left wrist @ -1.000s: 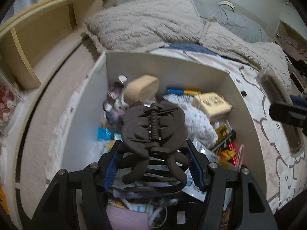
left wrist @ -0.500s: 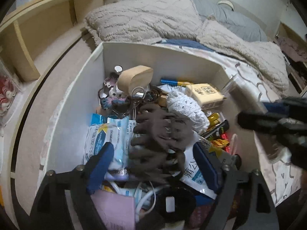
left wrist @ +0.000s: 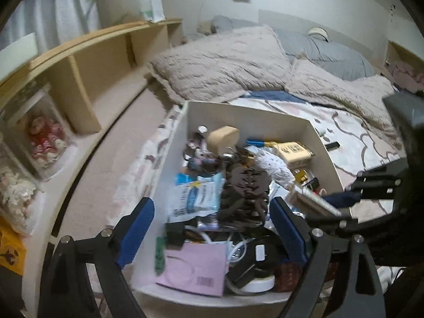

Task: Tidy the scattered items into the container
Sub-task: 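Open the left gripper over the box while the right gripper releases the tube into it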

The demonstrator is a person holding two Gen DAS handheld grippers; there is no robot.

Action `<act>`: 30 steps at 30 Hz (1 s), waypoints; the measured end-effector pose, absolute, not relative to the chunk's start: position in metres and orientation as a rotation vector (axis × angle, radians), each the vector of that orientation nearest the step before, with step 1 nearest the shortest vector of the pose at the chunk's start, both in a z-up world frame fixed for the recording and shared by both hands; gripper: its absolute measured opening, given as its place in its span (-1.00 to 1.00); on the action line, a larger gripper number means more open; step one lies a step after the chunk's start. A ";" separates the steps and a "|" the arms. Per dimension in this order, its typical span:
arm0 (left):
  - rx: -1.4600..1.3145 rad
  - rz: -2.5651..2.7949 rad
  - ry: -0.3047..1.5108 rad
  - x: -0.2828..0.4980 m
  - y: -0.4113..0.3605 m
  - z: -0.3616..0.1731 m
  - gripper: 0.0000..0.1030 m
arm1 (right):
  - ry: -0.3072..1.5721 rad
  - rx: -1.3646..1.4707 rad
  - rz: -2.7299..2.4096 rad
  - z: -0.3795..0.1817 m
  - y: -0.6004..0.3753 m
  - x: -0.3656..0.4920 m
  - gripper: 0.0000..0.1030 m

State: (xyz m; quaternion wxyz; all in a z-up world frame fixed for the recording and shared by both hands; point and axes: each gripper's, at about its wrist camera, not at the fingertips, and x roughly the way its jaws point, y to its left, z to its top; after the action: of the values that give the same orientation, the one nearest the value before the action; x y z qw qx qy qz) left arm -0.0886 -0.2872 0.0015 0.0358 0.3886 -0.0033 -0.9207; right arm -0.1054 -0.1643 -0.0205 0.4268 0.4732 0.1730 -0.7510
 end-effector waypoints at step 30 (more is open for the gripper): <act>1.226 -2.835 0.163 -0.069 -0.306 -0.012 0.77 | 0.539 1.115 -1.753 -0.015 -0.168 -0.081 -0.50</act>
State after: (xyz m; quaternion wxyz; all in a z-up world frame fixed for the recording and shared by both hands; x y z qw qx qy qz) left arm -0.0691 -0.3060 -0.0120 0.0245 0.3962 0.0527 -0.9163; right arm -0.0814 -0.1676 -0.0151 0.4774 0.4564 0.2208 -0.7177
